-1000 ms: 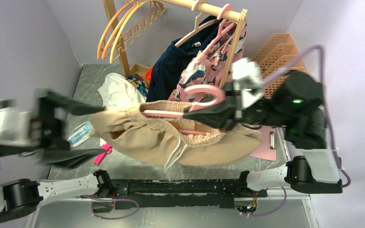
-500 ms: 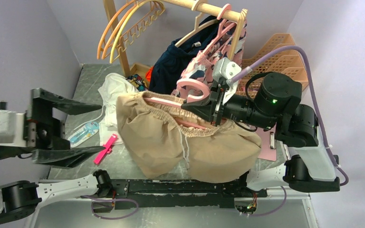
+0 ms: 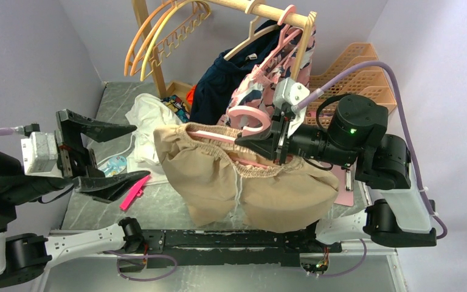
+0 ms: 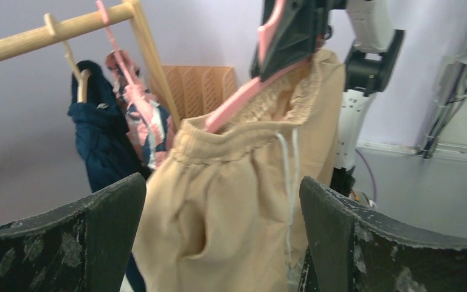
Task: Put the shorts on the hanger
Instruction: Adjust the shorts on the hanger.
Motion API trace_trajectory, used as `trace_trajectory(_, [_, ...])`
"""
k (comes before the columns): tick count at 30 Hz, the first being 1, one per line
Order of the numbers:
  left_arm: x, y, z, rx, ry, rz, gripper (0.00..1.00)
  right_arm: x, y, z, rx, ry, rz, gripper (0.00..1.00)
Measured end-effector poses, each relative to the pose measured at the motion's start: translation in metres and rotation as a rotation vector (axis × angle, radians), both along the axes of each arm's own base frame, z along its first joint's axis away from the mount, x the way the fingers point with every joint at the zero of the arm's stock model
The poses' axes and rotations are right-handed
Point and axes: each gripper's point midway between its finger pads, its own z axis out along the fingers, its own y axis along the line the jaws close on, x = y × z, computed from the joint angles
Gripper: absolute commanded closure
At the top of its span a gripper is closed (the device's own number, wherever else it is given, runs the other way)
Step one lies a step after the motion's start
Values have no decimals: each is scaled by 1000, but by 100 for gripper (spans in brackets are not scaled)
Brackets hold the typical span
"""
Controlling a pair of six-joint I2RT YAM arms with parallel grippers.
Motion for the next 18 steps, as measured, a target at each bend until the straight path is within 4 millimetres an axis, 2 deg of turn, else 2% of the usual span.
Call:
trace_trajectory(4, [18,0,-12,1,17,89,1,-12,6,-17,-42,19,76,100])
trace_trajectory(9, [34,-1,-25,18,28,161,1,-23,18,-65,-172,87,161,100])
trace_trajectory(13, [27,-7,-25,36,15,113,1,-29,24,-87,-233,117,205,100])
trace_trajectory(16, [14,-23,-25,78,16,6,4,-33,25,-90,-238,115,235,100])
trace_trajectory(18, [9,-40,-34,131,32,-71,4,-37,26,-92,-234,113,258,100])
